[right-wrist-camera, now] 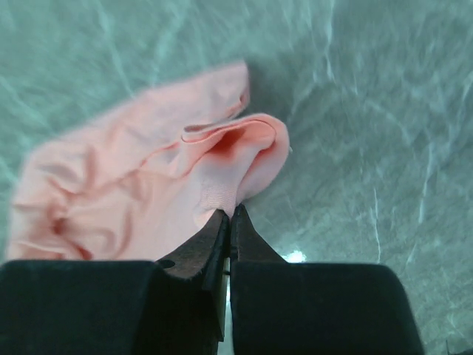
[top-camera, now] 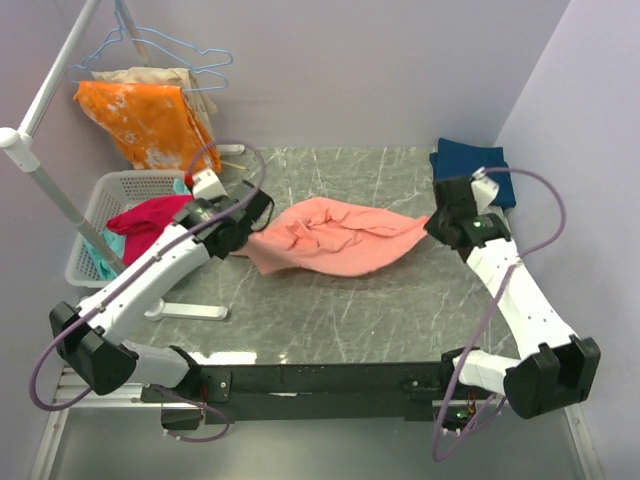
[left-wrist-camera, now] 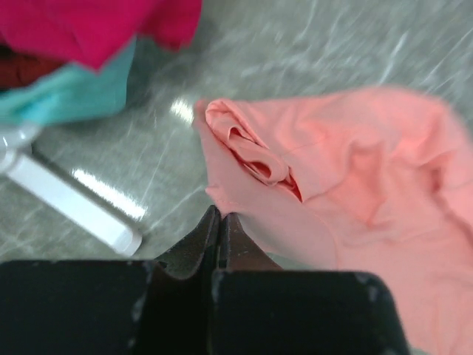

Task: Fold and stack the t-shirts
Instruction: Flatten the tshirt out

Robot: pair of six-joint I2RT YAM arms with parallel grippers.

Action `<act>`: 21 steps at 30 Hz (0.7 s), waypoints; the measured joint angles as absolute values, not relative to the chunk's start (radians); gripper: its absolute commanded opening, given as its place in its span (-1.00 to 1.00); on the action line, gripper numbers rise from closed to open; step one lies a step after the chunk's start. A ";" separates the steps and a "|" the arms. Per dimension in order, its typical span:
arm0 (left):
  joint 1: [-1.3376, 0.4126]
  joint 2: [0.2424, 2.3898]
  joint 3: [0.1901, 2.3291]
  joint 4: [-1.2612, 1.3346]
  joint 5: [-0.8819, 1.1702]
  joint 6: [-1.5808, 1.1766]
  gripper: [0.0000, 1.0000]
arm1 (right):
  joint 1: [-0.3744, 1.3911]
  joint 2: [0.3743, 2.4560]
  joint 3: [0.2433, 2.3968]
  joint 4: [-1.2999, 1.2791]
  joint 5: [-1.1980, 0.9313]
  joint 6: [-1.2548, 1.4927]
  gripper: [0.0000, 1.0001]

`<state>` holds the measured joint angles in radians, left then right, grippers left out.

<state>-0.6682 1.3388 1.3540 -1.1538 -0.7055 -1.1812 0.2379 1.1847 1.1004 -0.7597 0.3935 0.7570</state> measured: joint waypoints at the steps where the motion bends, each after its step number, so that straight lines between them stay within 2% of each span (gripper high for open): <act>1: -0.649 1.339 1.396 -1.147 -0.714 -1.155 -0.98 | 0.237 1.177 1.141 -0.773 0.403 0.749 -1.00; 13: -0.480 1.374 1.805 -0.999 -0.788 -0.855 -0.98 | 0.104 1.126 1.584 -0.877 0.426 0.656 -1.00; 21: -0.473 1.377 1.930 -0.850 -0.826 -0.682 -0.98 | 0.093 1.077 1.666 -0.883 0.395 0.630 -1.00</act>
